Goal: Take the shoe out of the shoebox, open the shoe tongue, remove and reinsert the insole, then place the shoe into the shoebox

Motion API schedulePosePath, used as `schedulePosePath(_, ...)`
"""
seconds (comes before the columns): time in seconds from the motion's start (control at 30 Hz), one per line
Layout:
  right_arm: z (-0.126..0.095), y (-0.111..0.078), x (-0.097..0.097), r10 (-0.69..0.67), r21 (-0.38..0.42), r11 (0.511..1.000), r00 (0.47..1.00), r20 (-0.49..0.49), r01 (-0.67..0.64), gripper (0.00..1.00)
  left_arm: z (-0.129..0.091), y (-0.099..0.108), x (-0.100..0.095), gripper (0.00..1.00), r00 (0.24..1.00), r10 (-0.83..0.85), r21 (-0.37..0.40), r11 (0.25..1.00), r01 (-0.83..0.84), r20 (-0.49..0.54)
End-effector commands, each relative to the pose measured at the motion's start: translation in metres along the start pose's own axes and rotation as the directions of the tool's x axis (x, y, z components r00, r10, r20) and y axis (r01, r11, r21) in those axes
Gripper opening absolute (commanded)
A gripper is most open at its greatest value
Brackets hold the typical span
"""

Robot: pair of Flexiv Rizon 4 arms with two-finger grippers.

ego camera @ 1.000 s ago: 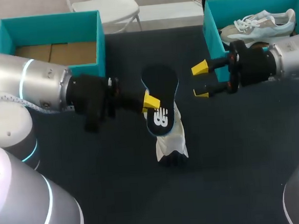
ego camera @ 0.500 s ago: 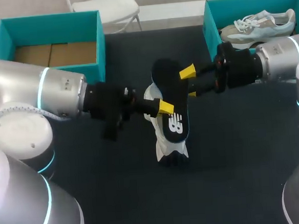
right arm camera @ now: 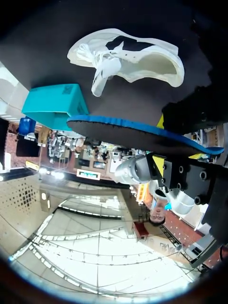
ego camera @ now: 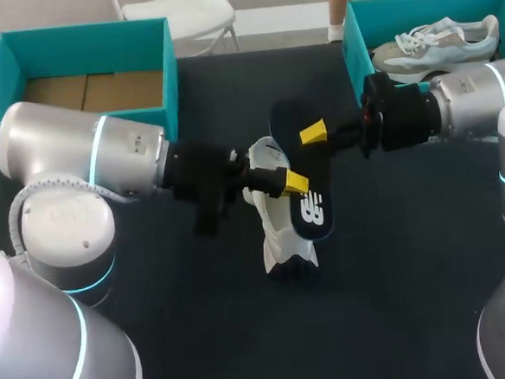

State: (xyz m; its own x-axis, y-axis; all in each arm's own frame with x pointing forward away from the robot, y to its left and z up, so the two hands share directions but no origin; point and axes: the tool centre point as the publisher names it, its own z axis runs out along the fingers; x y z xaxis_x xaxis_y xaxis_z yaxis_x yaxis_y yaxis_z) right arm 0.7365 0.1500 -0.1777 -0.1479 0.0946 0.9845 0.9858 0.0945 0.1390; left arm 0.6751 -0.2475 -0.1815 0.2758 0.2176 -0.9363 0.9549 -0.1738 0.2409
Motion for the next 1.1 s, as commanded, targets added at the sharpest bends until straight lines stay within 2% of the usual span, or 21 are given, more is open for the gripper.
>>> schedulePosePath(0.03,0.0,-0.001,0.001,0.001,-0.001,1.0,1.0,0.004,-0.001,0.13,0.007,0.004,0.001,0.0,1.0,0.0,0.005,1.0,0.0,-0.001)
schedulePosePath(0.13,-0.001,0.0,0.002,0.001,-0.003,1.0,1.0,0.009,-0.001,0.0,0.008,0.002,0.002,0.0,1.0,-0.006,0.01,1.0,0.006,-0.002)
schedulePosePath(0.43,-0.001,0.003,-0.003,0.003,0.001,1.0,1.0,0.007,-0.003,0.0,0.003,-0.007,0.008,0.0,0.998,-0.061,0.005,0.998,0.061,-0.012)
schedulePosePath(0.47,-0.001,0.003,-0.006,0.005,0.001,1.0,1.0,0.004,-0.005,0.0,0.001,-0.008,0.008,0.32,0.997,-0.074,0.008,0.997,0.074,-0.012)
schedulePosePath(0.5,-0.002,0.002,-0.008,0.008,-0.001,1.0,1.0,-0.001,-0.008,0.0,-0.001,-0.008,0.007,0.85,0.996,-0.085,0.007,0.996,0.085,-0.017)
schedulePosePath(0.53,-0.002,0.002,-0.011,0.012,-0.003,1.0,1.0,-0.007,-0.012,0.0,-0.004,-0.009,0.007,1.0,0.996,-0.091,0.005,0.996,0.091,-0.014)
schedulePosePath(0.87,-0.008,-0.002,-0.033,0.047,-0.004,0.999,0.998,-0.04,-0.047,0.0,-0.037,-0.011,0.014,1.0,0.989,-0.132,0.014,0.991,0.133,-0.07)
schedulePosePath(1.1,-0.012,0.001,-0.038,0.054,0.008,0.998,0.998,-0.041,-0.054,0.0,-0.055,-0.01,0.021,1.0,0.976,-0.18,0.012,0.983,0.183,-0.121)
